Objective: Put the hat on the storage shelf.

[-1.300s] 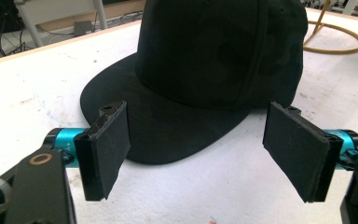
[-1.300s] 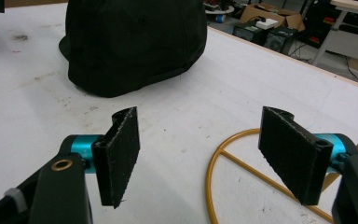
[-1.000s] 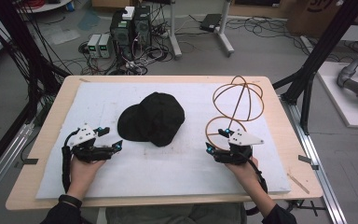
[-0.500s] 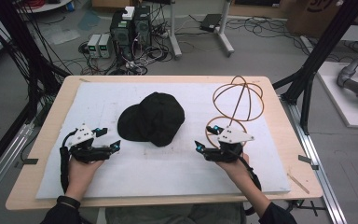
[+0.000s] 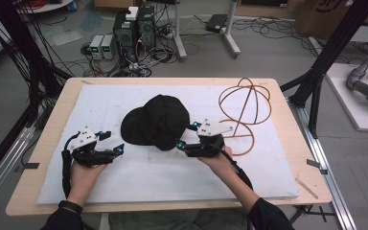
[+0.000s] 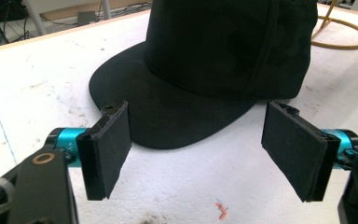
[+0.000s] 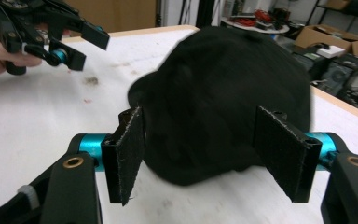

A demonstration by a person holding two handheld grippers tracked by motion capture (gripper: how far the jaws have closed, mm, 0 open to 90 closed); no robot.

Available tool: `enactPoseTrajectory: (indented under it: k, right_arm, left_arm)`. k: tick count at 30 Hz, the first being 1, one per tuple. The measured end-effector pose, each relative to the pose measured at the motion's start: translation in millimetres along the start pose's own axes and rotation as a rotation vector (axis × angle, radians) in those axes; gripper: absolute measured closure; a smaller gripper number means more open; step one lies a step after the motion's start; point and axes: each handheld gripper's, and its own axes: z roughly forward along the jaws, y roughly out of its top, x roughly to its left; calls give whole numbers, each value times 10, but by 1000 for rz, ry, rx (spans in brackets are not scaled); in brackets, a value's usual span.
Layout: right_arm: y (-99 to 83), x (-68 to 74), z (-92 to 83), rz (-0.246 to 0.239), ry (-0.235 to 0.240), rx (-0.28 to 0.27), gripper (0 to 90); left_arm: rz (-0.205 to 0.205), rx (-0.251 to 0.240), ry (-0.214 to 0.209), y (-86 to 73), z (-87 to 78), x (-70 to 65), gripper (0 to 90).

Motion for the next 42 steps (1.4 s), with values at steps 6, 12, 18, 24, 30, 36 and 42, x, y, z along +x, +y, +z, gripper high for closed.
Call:
enactPoseTrajectory:
  k: [6, 12, 18, 24, 30, 36, 42]
  right_arm:
    - [71, 103, 274, -1, 15, 33, 360]
    - [182, 208, 540, 28, 7, 52, 371]
    - [183, 207, 662, 64, -17, 86, 374]
    - [187, 189, 763, 101, -23, 97, 373]
    - [212, 198, 906, 123, -33, 106, 371]
    - [268, 193, 1001, 155, -41, 114, 386]
    - [267, 168, 1040, 183, -60, 99, 439]
  left_arm:
    - [2, 5, -1, -5, -12, 0, 243]
    - [-2, 0, 4, -11, -46, 16, 243]
    - [-2, -1, 5, -21, -65, 24, 243]
    - [-4, -3, 7, -24, -73, 27, 243]
    - [2, -3, 6, -18, -69, 22, 243]
    - [3, 1, 0, -19, -49, 23, 244]
    - [8, 0, 1, -15, -49, 20, 245]
